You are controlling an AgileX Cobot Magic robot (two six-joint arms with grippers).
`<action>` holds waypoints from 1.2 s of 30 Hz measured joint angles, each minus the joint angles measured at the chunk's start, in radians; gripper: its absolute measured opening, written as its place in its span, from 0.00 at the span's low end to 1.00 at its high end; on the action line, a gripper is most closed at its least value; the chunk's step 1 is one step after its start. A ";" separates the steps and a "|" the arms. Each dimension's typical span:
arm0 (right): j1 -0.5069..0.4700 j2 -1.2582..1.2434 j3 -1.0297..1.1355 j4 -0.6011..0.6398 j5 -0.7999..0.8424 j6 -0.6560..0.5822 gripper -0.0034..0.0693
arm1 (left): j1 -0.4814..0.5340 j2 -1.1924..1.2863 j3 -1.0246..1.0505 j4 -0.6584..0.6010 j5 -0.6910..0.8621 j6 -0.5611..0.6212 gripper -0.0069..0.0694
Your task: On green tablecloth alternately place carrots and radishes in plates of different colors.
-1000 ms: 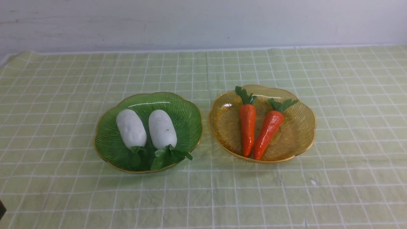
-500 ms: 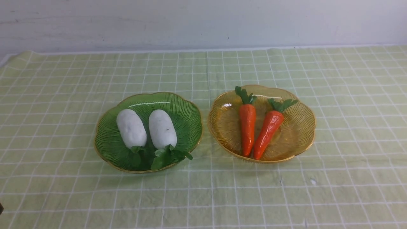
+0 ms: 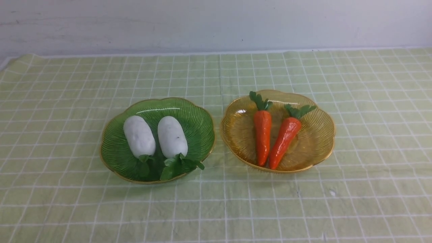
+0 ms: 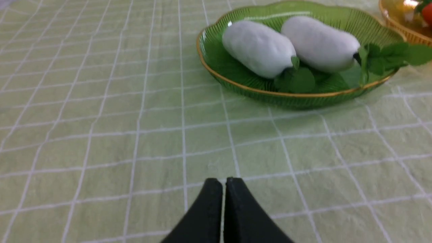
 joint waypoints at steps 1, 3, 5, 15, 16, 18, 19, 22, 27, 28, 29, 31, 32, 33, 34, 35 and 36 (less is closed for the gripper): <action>0.000 0.000 0.000 0.000 0.000 0.000 0.03 | -0.006 0.000 0.000 0.000 -0.001 0.001 0.08; 0.000 0.000 0.000 0.000 0.000 0.000 0.03 | -0.020 0.000 0.001 0.000 -0.005 0.005 0.08; 0.000 0.000 0.000 0.000 0.000 0.000 0.03 | -0.026 0.000 0.001 0.000 -0.005 0.009 0.08; 0.000 0.000 0.000 0.000 0.000 0.000 0.03 | -0.027 0.000 0.001 0.000 -0.005 0.012 0.08; 0.000 0.000 0.000 0.000 0.000 0.000 0.03 | -0.027 0.000 0.001 0.000 -0.005 0.012 0.08; 0.000 0.000 0.000 0.000 0.000 0.000 0.03 | -0.027 0.000 0.001 0.000 -0.005 0.012 0.08; 0.000 0.000 0.000 0.000 0.000 0.000 0.03 | -0.027 0.000 0.001 0.000 -0.005 0.012 0.08; 0.000 0.000 0.000 0.000 0.000 0.000 0.03 | -0.027 0.000 0.001 0.000 -0.005 0.012 0.08; 0.000 0.000 0.000 0.000 0.000 -0.003 0.03 | -0.027 0.000 0.001 0.000 -0.005 0.012 0.08; 0.000 0.000 0.000 0.000 0.000 -0.004 0.03 | -0.027 0.000 0.001 0.000 -0.005 0.012 0.08; 0.000 0.000 0.000 0.000 0.000 -0.005 0.03 | -0.027 0.000 0.001 0.000 -0.005 0.012 0.08; 0.000 0.000 0.000 -0.012 0.000 -0.017 0.03 | -0.027 0.000 0.001 0.000 -0.005 0.012 0.08; 0.000 0.000 0.001 -0.024 0.003 -0.030 0.03 | -0.027 0.000 0.001 0.000 -0.005 0.012 0.08; -0.002 0.000 0.004 -0.040 0.007 -0.040 0.03 | -0.027 0.000 0.001 0.000 -0.005 0.012 0.08; -0.003 0.000 0.007 -0.049 0.009 -0.047 0.03 | -0.027 0.000 0.001 0.000 -0.005 0.012 0.08; -0.009 0.000 0.020 -0.073 0.015 -0.063 0.03 | -0.027 0.000 0.001 0.000 -0.005 0.012 0.08; -0.020 0.000 0.044 -0.103 0.029 -0.079 0.03 | -0.027 0.000 0.001 0.000 -0.005 0.012 0.08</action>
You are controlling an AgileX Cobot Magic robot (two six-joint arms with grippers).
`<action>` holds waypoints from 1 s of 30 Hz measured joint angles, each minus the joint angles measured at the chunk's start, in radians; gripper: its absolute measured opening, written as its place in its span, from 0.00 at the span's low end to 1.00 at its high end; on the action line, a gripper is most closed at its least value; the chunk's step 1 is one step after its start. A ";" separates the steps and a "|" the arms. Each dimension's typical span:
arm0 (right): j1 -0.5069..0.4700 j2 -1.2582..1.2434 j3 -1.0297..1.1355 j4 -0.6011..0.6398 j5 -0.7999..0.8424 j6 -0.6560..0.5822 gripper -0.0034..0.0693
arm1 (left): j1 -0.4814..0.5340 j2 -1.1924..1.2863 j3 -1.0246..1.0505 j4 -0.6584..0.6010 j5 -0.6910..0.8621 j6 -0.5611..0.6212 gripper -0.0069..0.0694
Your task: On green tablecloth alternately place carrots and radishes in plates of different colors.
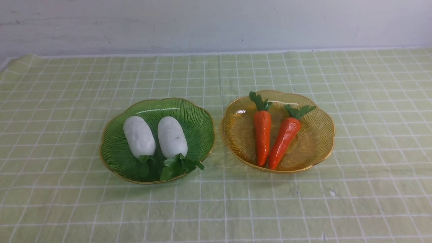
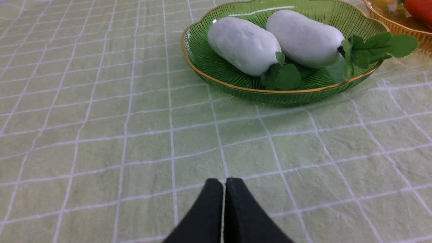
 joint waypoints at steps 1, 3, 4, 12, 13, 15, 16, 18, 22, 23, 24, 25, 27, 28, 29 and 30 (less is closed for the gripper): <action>-0.016 0.000 0.021 -0.021 0.013 -0.009 0.03 | 0.000 0.000 0.000 0.000 0.000 0.000 0.08; -0.050 0.000 0.079 -0.054 0.044 -0.017 0.03 | 0.000 0.000 0.000 0.000 0.000 0.000 0.08; -0.069 0.000 0.108 -0.060 0.055 -0.018 0.03 | 0.000 0.000 0.000 0.000 0.000 0.000 0.08; -0.176 0.001 0.301 -0.088 0.239 0.105 0.03 | 0.000 0.000 0.000 0.000 0.000 0.000 0.08; -0.177 0.001 0.300 -0.092 0.244 0.113 0.03 | 0.000 0.000 0.000 0.000 0.000 0.000 0.08; -0.178 0.001 0.299 -0.094 0.247 0.122 0.03 | 0.000 0.000 0.000 0.000 0.000 0.000 0.08; -0.178 0.001 0.299 -0.095 0.250 0.123 0.03 | 0.000 0.000 0.000 0.000 0.000 0.000 0.08; -0.178 0.001 0.299 -0.095 0.251 0.124 0.03 | 0.000 0.000 0.000 0.000 0.000 0.000 0.08; -0.178 0.001 0.299 -0.095 0.252 0.124 0.03 | 0.000 0.000 0.000 0.000 0.000 0.000 0.08; -0.178 0.001 0.299 -0.095 0.252 0.124 0.03 | 0.000 0.000 0.000 0.000 0.000 0.000 0.08; -0.178 0.001 0.299 -0.095 0.252 0.124 0.03 | 0.000 0.000 0.000 0.000 0.000 0.000 0.08; -0.178 0.001 0.299 -0.095 0.252 0.124 0.03 | 0.000 0.000 0.000 0.000 0.000 0.000 0.08; -0.178 0.001 0.299 -0.095 0.252 0.124 0.03 | 0.000 0.000 0.000 0.000 0.000 0.000 0.08; -0.178 0.001 0.299 -0.095 0.252 0.124 0.03 | 0.000 0.000 0.000 0.000 0.000 0.000 0.08; -0.178 0.001 0.299 -0.095 0.252 0.124 0.03 | 0.000 0.000 0.000 0.000 0.000 0.000 0.08; -0.178 0.001 0.299 -0.095 0.252 0.124 0.03 | 0.000 0.000 0.000 0.000 0.000 0.000 0.08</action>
